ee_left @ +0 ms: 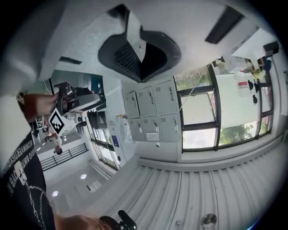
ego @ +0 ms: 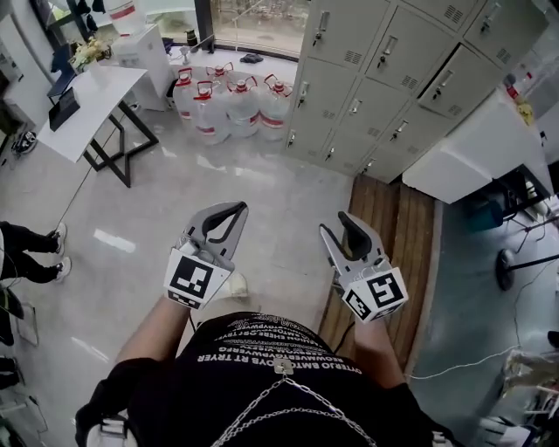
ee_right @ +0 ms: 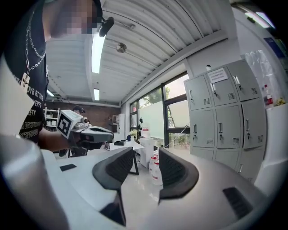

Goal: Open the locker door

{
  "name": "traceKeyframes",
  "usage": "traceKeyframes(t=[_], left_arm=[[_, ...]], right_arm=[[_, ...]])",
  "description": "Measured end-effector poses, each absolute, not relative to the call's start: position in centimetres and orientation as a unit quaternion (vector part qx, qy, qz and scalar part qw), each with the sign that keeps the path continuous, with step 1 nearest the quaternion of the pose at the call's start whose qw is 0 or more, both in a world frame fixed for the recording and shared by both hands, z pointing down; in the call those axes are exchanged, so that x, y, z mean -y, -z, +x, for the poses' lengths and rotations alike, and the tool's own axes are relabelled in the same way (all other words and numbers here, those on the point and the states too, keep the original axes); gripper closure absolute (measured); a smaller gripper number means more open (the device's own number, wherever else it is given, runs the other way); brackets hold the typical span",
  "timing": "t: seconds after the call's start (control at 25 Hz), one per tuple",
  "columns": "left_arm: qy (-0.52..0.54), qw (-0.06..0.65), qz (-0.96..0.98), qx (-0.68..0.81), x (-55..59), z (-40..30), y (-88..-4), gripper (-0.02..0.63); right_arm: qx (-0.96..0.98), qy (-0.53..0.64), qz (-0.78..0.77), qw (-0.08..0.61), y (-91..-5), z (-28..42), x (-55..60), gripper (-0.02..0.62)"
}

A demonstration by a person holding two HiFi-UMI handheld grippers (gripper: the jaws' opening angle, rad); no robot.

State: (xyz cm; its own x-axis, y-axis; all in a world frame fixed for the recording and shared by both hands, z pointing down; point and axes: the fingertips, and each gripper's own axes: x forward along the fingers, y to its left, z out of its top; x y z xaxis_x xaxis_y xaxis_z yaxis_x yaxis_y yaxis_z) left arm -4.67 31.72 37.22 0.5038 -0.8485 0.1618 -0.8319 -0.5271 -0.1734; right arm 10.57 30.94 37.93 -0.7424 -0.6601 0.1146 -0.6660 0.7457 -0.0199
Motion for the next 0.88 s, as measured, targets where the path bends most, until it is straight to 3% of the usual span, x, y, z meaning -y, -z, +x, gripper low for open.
traceKeyframes(t=[0.52, 0.88], left_arm=[[0.097, 0.037, -0.887, -0.45, -19.7, -15.3, -37.1, 0.601], [0.08, 0.006, -0.907, -0.414, -16.2, -13.4, -39.4, 0.601]], right_arm=[[0.917, -0.042, 0.389, 0.071, -37.3, 0.0, -21.3, 0.396], [0.904, -0.042, 0.418, 0.075, -37.8, 0.6, -19.1, 0.391]])
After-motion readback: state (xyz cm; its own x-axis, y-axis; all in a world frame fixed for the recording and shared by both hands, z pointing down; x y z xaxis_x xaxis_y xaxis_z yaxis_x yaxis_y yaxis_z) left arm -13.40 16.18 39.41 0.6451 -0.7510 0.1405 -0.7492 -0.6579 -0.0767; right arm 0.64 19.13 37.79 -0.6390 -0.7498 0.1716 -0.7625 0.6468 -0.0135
